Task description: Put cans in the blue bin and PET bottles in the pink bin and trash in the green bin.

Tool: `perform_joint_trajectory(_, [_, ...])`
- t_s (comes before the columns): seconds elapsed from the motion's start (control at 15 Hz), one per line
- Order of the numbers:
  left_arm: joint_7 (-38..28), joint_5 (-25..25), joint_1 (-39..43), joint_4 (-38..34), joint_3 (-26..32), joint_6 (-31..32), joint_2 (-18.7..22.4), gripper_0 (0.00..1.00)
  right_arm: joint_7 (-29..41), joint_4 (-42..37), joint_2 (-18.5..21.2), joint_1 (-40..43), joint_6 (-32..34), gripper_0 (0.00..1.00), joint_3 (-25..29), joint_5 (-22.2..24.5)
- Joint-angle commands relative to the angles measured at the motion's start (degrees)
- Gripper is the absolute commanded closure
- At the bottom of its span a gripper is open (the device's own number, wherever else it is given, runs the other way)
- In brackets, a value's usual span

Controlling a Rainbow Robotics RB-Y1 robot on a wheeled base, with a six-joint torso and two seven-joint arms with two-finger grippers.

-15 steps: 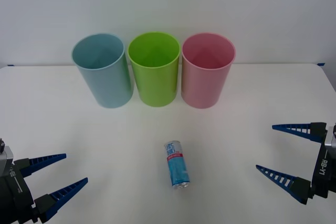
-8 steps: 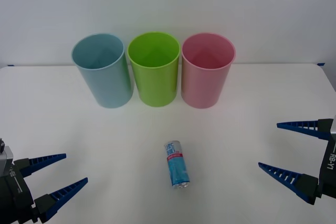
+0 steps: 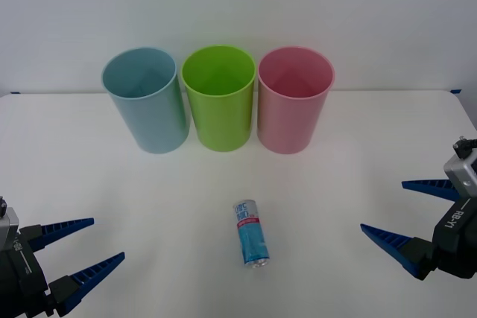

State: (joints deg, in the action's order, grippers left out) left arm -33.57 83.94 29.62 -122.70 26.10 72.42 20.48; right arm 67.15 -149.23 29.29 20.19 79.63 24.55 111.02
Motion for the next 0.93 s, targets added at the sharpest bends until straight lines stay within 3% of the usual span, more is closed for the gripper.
perform_joint_trajectory(0.07, [0.00,0.00,0.00,0.00,0.00,0.00,0.00,0.00,7.38,-0.77,0.15,-0.06,0.79,0.00,-4.51,5.97])
perform_joint_trajectory(0.2, [0.00,0.00,0.00,0.00,0.00,0.00,0.00,0.00,12.92,-0.77,-0.02,-0.76,2.63,0.00,-8.38,11.24])
perform_joint_trajectory(0.6, [0.00,0.00,0.00,0.00,0.00,0.00,0.00,0.00,13.36,-0.77,-5.83,-7.00,6.32,0.00,-20.07,22.14])
perform_joint_trajectory(0.93, [0.00,0.00,0.00,0.00,0.00,0.00,0.00,0.00,13.36,4.56,-6.79,-14.12,6.32,0.00,-29.12,30.05])
